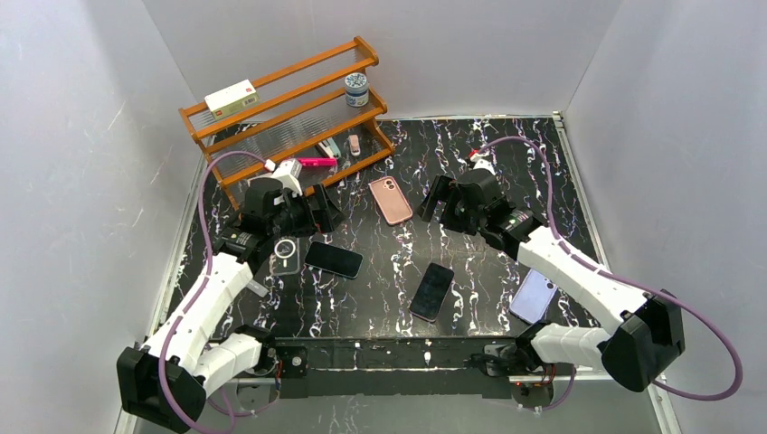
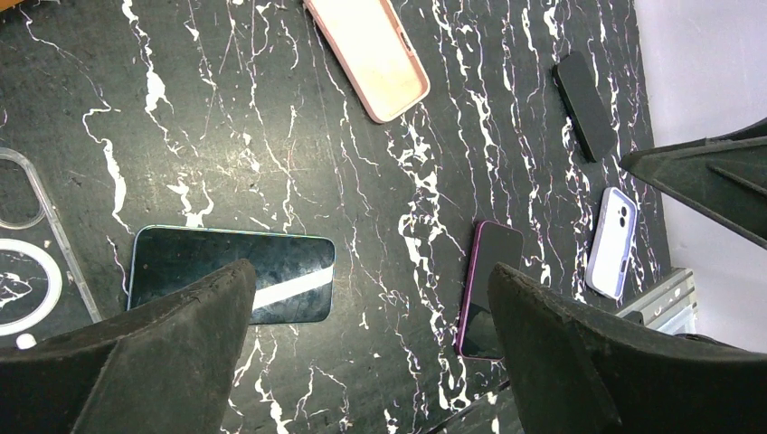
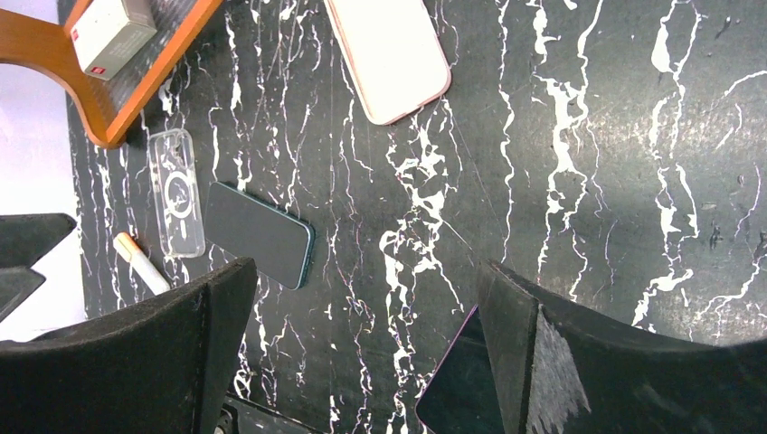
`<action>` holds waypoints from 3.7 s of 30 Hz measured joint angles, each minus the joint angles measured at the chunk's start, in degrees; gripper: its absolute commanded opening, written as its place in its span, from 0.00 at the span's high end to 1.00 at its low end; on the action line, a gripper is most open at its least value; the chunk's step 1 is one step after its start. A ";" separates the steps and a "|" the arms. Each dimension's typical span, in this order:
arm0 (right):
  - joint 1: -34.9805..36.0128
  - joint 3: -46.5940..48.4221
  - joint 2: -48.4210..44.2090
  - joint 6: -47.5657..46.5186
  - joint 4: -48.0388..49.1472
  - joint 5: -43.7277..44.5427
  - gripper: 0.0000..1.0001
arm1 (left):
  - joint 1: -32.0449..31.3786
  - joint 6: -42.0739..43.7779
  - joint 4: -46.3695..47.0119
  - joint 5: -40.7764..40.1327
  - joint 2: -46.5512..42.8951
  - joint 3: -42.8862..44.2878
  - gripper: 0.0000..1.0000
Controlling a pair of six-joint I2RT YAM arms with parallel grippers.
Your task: Put the phone into the phone case
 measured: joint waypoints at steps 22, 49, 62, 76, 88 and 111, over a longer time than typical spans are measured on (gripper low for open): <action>0.00 2.73 8.79 18.60 -21.49 2.21 0.06 | 0.00 6.49 -2.10 -10.71 -4.39 -5.70 0.02; 14.84 3.52 24.13 28.94 -27.93 1.27 0.01 | -1.29 8.66 -2.58 -17.55 -6.29 -5.84 0.02; 14.95 -0.04 25.83 28.63 -26.32 1.53 0.01 | -1.29 8.83 -2.60 -17.59 -6.51 -5.84 0.02; 14.95 -2.21 24.33 25.29 -22.49 1.92 0.15 | -1.40 8.70 -2.62 -18.08 -6.16 -5.84 0.07; 14.97 -4.92 20.41 22.12 -20.46 6.36 0.37 | -1.88 2.25 -3.15 -16.35 2.62 -3.30 0.18; 10.78 -13.60 -0.74 11.08 -13.40 5.92 0.40 | -13.27 -12.68 8.98 -27.61 45.05 18.23 0.58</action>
